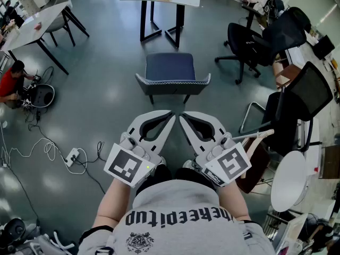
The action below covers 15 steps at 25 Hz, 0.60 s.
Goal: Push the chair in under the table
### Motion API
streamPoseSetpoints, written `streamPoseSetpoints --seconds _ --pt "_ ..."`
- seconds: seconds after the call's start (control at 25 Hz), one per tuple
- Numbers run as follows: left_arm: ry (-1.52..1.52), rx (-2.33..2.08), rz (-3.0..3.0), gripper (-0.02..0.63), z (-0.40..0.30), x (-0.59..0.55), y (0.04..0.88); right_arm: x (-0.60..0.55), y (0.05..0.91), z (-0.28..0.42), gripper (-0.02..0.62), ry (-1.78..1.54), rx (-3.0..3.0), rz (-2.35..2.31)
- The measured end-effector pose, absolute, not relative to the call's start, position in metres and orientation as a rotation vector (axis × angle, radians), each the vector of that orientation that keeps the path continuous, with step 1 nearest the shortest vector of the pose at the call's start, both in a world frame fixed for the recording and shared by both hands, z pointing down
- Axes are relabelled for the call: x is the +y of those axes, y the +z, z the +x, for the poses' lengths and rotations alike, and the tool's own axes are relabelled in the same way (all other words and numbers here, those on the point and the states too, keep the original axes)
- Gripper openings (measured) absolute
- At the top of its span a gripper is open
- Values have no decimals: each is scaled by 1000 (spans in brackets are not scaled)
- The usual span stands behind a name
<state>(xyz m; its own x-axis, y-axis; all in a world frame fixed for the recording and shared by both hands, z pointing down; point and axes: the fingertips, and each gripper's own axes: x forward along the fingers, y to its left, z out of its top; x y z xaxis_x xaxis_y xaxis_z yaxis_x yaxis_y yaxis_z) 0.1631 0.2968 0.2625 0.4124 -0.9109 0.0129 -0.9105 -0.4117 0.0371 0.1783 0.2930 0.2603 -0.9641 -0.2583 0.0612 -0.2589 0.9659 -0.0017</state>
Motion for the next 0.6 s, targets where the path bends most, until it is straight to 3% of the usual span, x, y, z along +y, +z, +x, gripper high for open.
streamPoseSetpoints --seconds 0.6 --pt "-20 -1666 2603 15 165 289 267 288 266 178 9 22 -3039 397"
